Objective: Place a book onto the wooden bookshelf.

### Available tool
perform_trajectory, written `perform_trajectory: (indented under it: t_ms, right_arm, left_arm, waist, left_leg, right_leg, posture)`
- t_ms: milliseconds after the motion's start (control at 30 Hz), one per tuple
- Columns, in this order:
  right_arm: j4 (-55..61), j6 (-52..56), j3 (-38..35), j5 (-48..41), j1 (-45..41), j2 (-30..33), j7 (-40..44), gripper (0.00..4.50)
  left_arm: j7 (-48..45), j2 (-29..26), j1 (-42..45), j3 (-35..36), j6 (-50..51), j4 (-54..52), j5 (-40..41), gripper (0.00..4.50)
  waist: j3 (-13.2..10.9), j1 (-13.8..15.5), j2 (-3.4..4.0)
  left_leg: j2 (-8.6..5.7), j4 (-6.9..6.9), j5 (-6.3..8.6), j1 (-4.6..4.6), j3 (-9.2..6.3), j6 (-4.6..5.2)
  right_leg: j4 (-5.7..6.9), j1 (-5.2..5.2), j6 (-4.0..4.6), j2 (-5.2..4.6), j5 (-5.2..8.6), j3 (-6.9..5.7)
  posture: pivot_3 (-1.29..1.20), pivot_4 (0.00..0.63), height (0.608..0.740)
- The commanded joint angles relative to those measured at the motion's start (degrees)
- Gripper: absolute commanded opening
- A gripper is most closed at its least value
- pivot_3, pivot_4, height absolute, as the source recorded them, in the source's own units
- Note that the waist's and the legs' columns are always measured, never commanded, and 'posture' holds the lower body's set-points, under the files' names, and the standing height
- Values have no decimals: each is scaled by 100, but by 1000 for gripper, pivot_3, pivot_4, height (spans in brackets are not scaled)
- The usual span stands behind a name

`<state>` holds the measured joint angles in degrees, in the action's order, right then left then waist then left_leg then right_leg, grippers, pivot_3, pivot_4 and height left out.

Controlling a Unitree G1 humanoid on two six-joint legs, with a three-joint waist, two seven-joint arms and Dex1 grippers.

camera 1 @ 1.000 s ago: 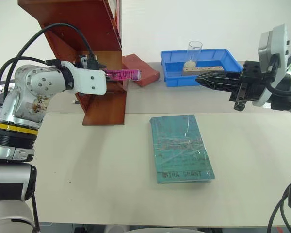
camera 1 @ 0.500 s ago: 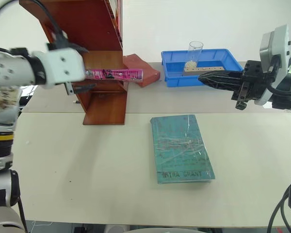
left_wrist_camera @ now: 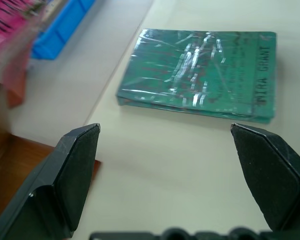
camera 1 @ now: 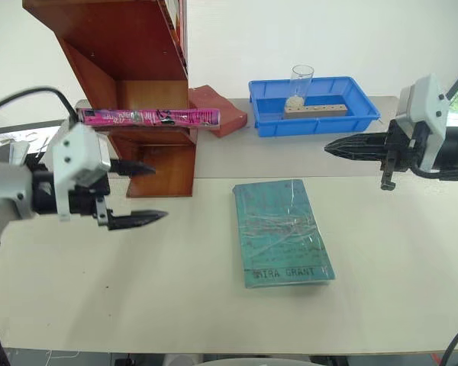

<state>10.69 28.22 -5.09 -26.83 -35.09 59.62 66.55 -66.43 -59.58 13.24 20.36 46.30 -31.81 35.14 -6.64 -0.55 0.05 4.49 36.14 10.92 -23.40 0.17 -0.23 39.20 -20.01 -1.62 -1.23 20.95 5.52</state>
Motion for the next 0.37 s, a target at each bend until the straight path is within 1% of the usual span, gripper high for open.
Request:
perform_trajectory:
  t_ms: [33, 100, 200, 367]
  right_arm:
    - [110, -247, -93, 125, 228, 68, 88, 0]
    - [148, -284, -133, 166, 377, 65, 93, 0]
    - [186, -303, -188, 190, 526, 88, 94, 0]
    - [215, -309, -206, 215, 574, 118, 82, 0]
  left_arm:
    - [284, 122, -574, 273, -274, 212, -259, 4453]
    - [411, 225, -882, 315, -521, 433, -447, 4453]
    - [517, 314, -1104, 335, -747, 526, -519, 4453]
    - [673, 316, -1003, 205, -801, 550, -427, 4453]
  waist:
    - [-2, 0, 0]
    - [-5, 2, -5]
    - [-8, 5, -9]
    - [-8, 33, -8]
  left_leg:
    - [0, -1, 0, 0, 0, 0]
    - [1, -3, 0, -1, 0, 0]
    - [1, -4, 0, 5, 0, 0]
    - [0, -4, 0, 2, 4, -1]
  right_leg:
    - [-1, 0, 2, 0, -1, 1]
    - [3, -4, 6, 1, -3, 0]
    - [5, -3, 9, 0, -4, 1]
    - [3, -4, 10, -3, -3, 1]
  posture:
    - [0, 150, 649]
    - [0, 150, 649]
    - [0, 150, 649]
    - [0, 150, 649]
